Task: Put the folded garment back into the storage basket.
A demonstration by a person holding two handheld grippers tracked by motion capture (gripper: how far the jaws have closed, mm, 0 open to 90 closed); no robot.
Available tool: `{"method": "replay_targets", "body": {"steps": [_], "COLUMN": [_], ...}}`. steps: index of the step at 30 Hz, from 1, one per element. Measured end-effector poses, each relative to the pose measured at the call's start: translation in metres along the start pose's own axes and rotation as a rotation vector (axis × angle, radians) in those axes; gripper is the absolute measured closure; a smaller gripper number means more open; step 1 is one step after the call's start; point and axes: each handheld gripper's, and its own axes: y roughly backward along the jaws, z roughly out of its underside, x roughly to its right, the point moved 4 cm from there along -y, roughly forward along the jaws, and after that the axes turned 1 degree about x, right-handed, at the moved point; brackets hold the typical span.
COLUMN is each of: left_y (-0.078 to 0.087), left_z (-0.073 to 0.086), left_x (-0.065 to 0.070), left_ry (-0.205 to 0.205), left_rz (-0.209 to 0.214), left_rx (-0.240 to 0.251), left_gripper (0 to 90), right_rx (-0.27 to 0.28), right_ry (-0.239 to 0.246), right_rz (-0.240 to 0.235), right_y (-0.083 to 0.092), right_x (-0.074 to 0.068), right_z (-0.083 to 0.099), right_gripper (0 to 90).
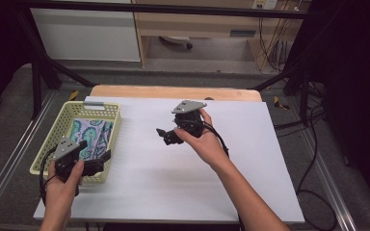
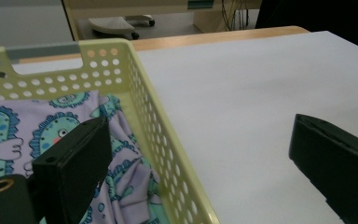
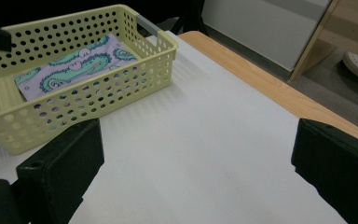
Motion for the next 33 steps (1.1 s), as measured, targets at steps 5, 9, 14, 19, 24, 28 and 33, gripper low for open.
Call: {"method": "replay_targets", "body": {"steps": [5,9,14,19,24,28,33], "left_y": [0.001,0.001,0.002,-0.002,-0.003,-0.004,-0.004], "left_z": [0.008,0.014,0.023,0.027,0.028,0.029,0.028], "left_x": [-0.005,-0.008,-0.011,-0.006,-0.006,-0.005,-0.004], "left_ry": [0.027,0.029,0.059,0.031,0.03,0.029,0.025], "left_rz": [0.015,0.004,-0.001,-0.008,-0.018,-0.02,-0.013], "left_rx": [0.004,0.017,0.008,-0.014,-0.022,-0.026,-0.019], "left_gripper": [6.8,6.7,6.9,6.7,6.5,6.6,6.5], "right_rx": [0.022,0.042,0.075,0.08,0.091,0.094,0.102], "right_ry": [-0.037,-0.066,-0.068,-0.078,-0.088,-0.095,-0.119], "right_rz": [0.006,0.012,0.038,0.077,0.102,0.123,0.163], "right_y": [0.005,0.011,0.02,0.027,0.038,0.049,0.066], "right_x": [0.009,0.015,0.025,0.037,0.046,0.057,0.075], "right_z": [-0.001,-0.003,-0.005,-0.003,0.0,0.003,0.009], "right_gripper": [3.0,4.1,4.4,4.0,4.0,4.0,3.9]}}
